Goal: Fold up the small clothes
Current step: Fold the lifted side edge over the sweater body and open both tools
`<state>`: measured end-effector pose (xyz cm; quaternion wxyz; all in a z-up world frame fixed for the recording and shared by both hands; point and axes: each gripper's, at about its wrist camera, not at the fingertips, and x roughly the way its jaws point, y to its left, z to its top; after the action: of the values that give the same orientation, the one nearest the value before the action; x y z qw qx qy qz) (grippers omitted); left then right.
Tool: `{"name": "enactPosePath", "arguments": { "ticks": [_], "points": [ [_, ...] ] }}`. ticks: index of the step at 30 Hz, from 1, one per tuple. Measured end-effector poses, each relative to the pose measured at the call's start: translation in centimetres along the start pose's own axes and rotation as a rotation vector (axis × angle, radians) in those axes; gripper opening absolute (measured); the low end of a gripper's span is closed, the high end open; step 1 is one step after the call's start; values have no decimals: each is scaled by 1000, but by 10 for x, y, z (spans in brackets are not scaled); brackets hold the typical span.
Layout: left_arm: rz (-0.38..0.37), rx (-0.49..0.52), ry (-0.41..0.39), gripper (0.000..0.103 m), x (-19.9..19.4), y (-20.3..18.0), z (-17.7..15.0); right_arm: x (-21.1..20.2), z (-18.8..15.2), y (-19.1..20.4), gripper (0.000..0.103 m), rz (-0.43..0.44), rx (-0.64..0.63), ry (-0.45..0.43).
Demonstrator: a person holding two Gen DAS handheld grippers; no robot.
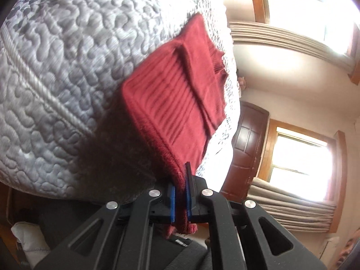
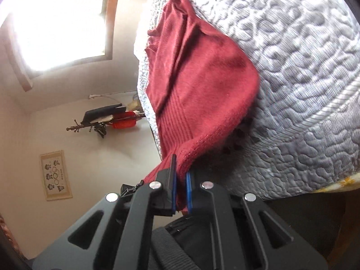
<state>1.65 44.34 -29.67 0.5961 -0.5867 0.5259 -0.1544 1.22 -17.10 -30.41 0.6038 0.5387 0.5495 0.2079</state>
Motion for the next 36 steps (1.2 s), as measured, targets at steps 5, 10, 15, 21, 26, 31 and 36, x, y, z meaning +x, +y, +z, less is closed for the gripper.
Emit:
{"name": "enactPosePath", "arguments": {
  "ticks": [5,10,15,21,26,31,36],
  "points": [
    [-92,-57,-52,6,6,-29,44,4,41,30,5,35,6,-17],
    [-128,-137,-75,6,29,-41,92,8,83,31,5,27,60,-24],
    [-104,-212,-79,6,56,-37,131,22,119,19,5,-1,130,-29],
    [-21,-254,-72,6,93,-29,171,45,152,-1,5,-64,203,-16],
    [14,-312,-74,7,108,-12,191,58,177,-19,6,-63,285,-26],
    [10,-365,-87,24,116,-2,210,66,199,-31,21,-80,336,-23],
    [8,-348,-95,38,119,-9,224,63,215,-24,42,-48,329,-31]
  ]
}}
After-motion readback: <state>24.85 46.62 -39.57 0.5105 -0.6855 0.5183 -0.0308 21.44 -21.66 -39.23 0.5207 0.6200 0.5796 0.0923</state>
